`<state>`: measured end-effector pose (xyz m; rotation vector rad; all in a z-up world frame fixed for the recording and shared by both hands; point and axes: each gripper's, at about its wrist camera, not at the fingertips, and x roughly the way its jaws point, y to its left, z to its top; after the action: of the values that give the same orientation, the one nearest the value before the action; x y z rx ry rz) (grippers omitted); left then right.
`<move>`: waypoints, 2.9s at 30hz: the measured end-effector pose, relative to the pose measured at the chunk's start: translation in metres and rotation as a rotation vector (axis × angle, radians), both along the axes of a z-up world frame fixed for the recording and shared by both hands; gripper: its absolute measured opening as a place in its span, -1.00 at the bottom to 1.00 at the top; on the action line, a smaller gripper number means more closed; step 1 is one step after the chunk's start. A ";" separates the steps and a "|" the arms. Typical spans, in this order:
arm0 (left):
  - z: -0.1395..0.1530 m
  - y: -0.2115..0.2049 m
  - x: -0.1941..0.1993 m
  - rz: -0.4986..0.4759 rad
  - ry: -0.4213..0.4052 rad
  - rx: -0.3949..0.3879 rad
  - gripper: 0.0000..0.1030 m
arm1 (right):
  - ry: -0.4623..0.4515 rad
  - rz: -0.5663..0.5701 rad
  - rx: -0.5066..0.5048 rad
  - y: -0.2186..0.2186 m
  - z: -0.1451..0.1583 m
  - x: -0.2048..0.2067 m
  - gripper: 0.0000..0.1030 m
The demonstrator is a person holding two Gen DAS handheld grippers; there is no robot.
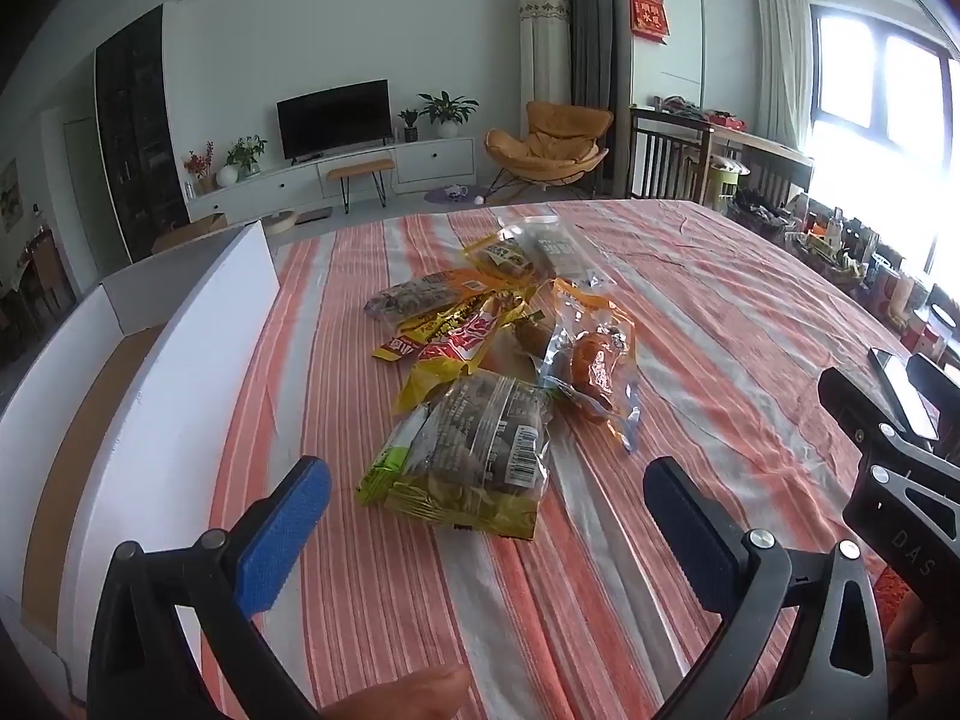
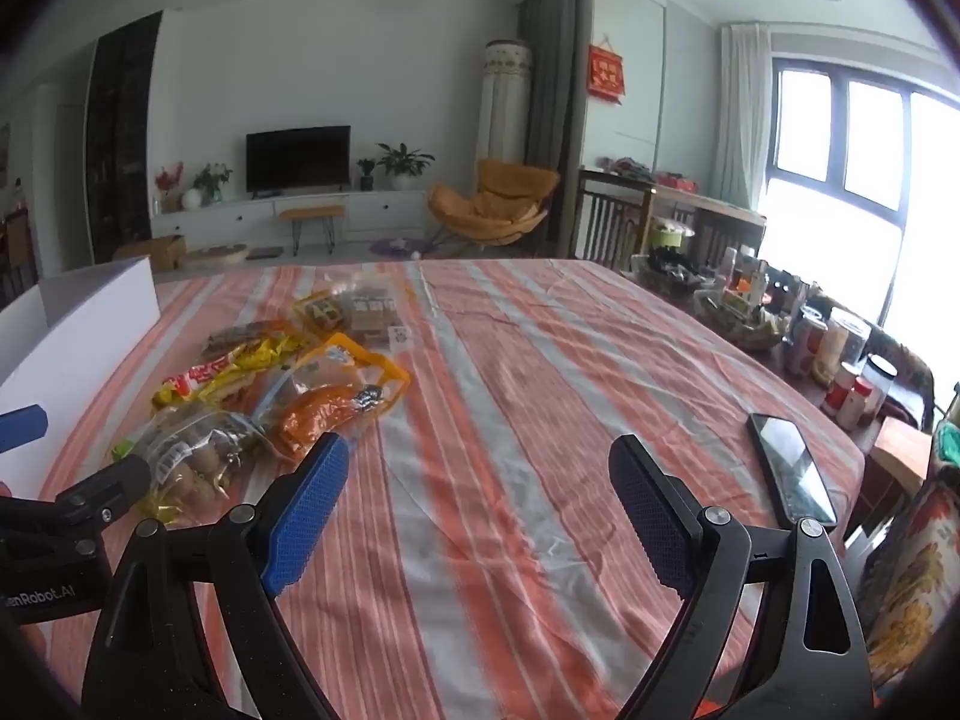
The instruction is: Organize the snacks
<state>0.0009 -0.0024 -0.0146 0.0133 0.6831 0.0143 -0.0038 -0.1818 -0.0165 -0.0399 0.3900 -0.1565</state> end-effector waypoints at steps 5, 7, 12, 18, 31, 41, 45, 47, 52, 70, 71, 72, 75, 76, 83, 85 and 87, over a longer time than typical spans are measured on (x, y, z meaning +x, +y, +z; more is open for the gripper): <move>-0.001 0.000 0.001 0.003 0.003 -0.003 1.00 | -0.007 0.005 -0.015 0.007 -0.001 -0.003 0.76; -0.002 0.001 0.001 0.006 0.005 -0.006 1.00 | -0.011 0.013 -0.023 0.009 -0.005 -0.005 0.76; -0.005 -0.001 0.002 0.003 0.015 -0.003 1.00 | -0.011 0.014 -0.026 0.010 -0.006 -0.004 0.76; -0.006 -0.003 0.003 -0.003 0.018 -0.001 1.00 | -0.008 0.014 -0.019 0.009 -0.005 -0.003 0.76; -0.006 -0.002 0.004 0.001 0.024 -0.004 1.00 | -0.005 0.014 -0.015 0.008 -0.005 -0.001 0.76; -0.008 -0.004 0.004 -0.003 0.026 0.000 1.00 | -0.007 0.016 -0.010 0.008 -0.009 -0.002 0.76; -0.008 -0.004 0.004 -0.004 0.026 0.001 1.00 | -0.005 0.016 -0.010 0.009 -0.008 -0.001 0.76; -0.009 -0.004 0.004 -0.003 0.025 0.004 1.00 | -0.006 0.016 -0.008 0.009 -0.010 -0.002 0.76; -0.011 -0.003 0.003 0.000 0.027 0.004 1.00 | -0.009 0.022 -0.016 0.010 -0.011 -0.002 0.76; -0.010 -0.005 0.002 -0.009 0.030 0.014 1.00 | -0.010 0.021 -0.010 0.010 -0.011 -0.003 0.76; -0.010 -0.005 0.002 -0.010 0.030 0.015 1.00 | -0.009 0.021 -0.010 0.010 -0.012 -0.003 0.76; -0.010 -0.005 0.002 -0.010 0.030 0.015 1.00 | -0.009 0.021 -0.010 0.010 -0.012 -0.003 0.76; -0.010 -0.005 0.002 -0.009 0.032 0.015 1.00 | -0.009 0.021 -0.010 0.010 -0.012 -0.003 0.76; -0.010 -0.006 0.002 -0.009 0.034 0.014 1.00 | -0.009 0.021 -0.010 0.009 -0.012 -0.004 0.76; -0.014 -0.005 0.003 -0.010 0.050 0.016 1.00 | -0.008 0.021 -0.008 0.010 -0.012 -0.004 0.76; -0.015 -0.005 0.003 -0.011 0.055 0.017 1.00 | -0.007 0.021 -0.009 0.009 -0.012 -0.004 0.76; -0.017 -0.004 0.004 -0.011 0.059 0.019 1.00 | -0.006 0.021 -0.007 0.009 -0.013 -0.004 0.76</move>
<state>0.0049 -0.0068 -0.0316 0.0354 0.7419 0.0096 -0.0077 -0.1727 -0.0292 -0.0508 0.3831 -0.1371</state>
